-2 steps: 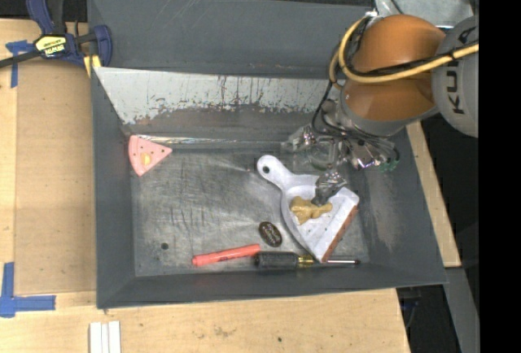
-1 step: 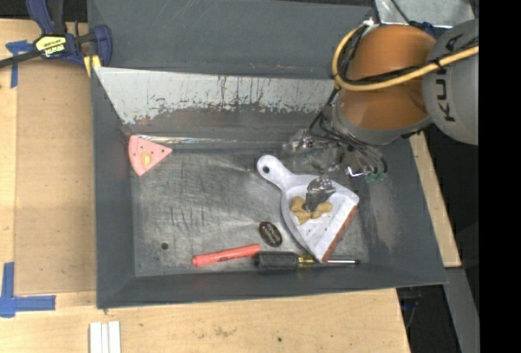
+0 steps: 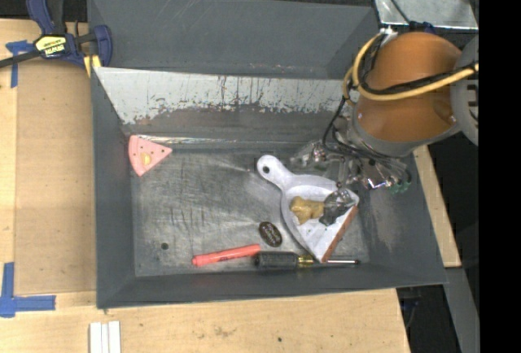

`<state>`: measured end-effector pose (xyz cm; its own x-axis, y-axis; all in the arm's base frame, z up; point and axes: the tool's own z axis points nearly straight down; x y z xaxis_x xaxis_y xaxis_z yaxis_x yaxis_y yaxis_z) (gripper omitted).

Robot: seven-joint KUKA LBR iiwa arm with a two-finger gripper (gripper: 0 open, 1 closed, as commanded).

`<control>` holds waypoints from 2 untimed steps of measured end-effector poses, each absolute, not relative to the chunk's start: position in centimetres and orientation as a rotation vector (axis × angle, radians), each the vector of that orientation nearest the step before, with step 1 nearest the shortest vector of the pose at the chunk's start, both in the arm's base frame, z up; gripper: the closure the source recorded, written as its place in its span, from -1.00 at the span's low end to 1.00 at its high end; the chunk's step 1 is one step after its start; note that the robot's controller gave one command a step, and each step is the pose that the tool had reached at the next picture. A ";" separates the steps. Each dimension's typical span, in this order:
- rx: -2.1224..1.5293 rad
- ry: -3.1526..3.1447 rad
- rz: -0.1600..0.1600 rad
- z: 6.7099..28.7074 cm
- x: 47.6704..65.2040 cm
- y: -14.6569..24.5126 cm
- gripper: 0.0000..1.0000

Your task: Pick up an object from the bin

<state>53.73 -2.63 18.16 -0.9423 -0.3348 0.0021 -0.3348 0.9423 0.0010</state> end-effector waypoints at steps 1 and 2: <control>0.719 -3.062 0.003 19.3 52.9 -3.2 -1.00; 1.086 -2.950 0.002 18.1 52.0 -1.7 -1.00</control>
Offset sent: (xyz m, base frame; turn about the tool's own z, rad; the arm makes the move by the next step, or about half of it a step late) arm -0.0255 0.0228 -0.0080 -0.4612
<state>51.98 -1.67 18.15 -0.7615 -0.6482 -0.0014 -0.6482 0.7615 -0.0017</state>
